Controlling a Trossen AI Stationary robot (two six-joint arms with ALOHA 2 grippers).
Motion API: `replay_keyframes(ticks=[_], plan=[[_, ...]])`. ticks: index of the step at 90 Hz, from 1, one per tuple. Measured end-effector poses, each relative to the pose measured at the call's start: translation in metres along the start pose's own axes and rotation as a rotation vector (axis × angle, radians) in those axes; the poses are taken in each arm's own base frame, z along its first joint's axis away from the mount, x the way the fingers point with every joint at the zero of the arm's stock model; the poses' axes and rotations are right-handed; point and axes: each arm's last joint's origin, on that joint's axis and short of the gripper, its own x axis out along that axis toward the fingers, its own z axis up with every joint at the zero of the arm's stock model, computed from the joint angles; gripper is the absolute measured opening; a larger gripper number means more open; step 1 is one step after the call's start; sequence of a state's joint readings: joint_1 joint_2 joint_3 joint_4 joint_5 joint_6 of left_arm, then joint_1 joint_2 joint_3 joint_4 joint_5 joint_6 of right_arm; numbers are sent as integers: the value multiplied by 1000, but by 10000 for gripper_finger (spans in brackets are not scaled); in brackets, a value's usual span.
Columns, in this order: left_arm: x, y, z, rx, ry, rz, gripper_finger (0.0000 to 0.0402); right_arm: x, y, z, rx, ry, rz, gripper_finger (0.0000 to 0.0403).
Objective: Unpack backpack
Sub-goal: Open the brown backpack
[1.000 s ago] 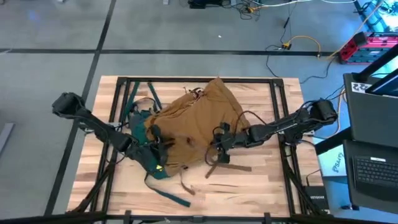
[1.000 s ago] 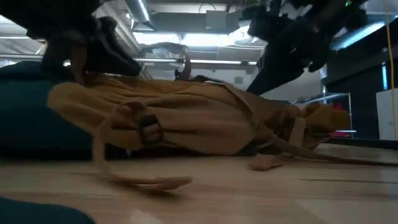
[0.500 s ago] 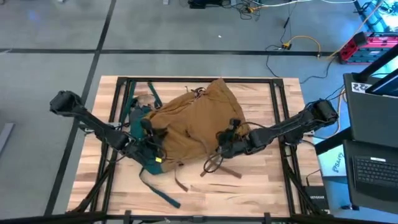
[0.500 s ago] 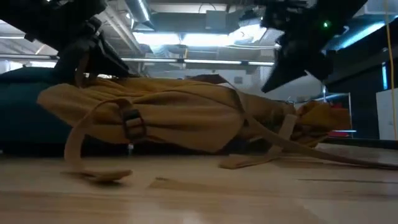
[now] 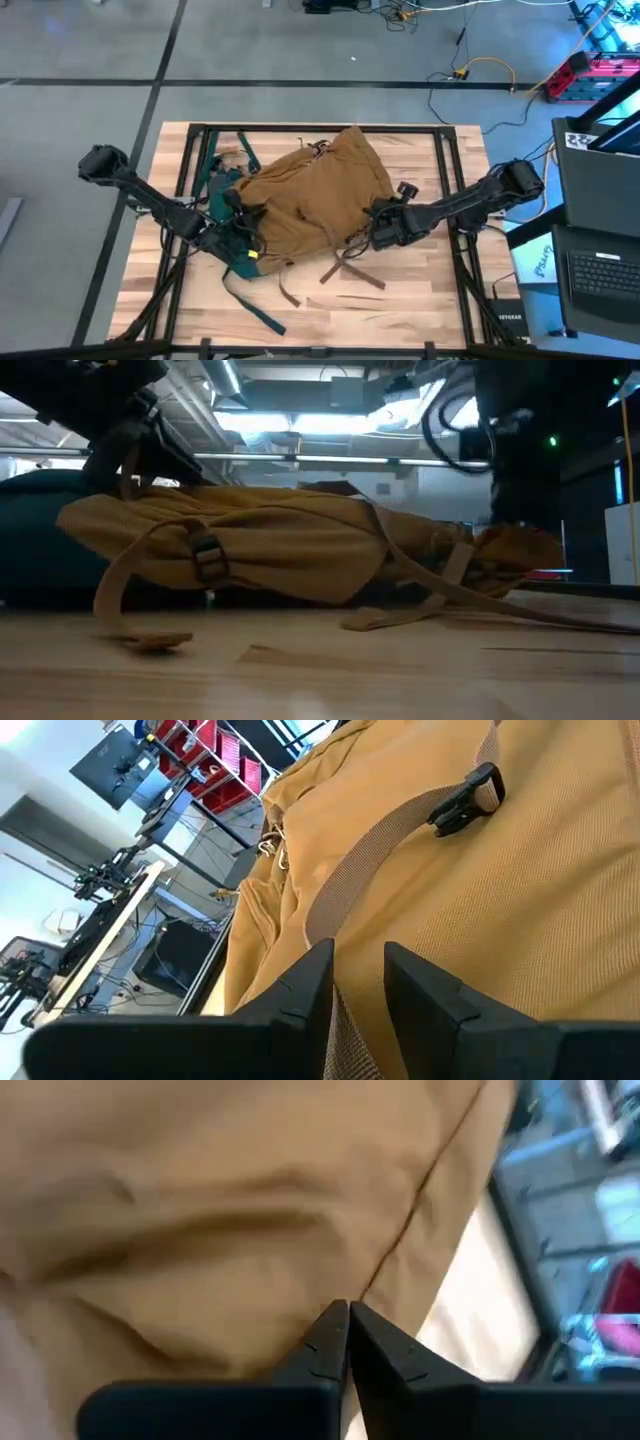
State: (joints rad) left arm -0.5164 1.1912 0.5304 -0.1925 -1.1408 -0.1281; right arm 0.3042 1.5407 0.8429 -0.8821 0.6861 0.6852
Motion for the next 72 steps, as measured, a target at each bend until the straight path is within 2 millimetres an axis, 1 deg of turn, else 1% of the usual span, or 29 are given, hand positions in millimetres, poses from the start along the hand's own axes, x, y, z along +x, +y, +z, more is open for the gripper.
replay_keyframes(ticks=[6,13,27,41,53,63,72], plan=[[0,0,0,0,1,2,76,6,0,-7,19,42,14,0],[0,1,-1,4,1,18,76,12,6,-11,7,46,97,0],[0,2,-1,4,-3,52,76,18,19,-9,8,-1,292,0],[0,2,-1,0,-5,64,76,12,31,2,-13,-104,454,0],[0,2,-1,-6,-5,64,76,2,42,9,-81,-217,586,0],[0,2,-1,-7,-5,64,76,-4,47,11,-114,-272,641,0],[0,2,0,-8,-5,63,76,-7,50,10,-120,-284,652,0]])
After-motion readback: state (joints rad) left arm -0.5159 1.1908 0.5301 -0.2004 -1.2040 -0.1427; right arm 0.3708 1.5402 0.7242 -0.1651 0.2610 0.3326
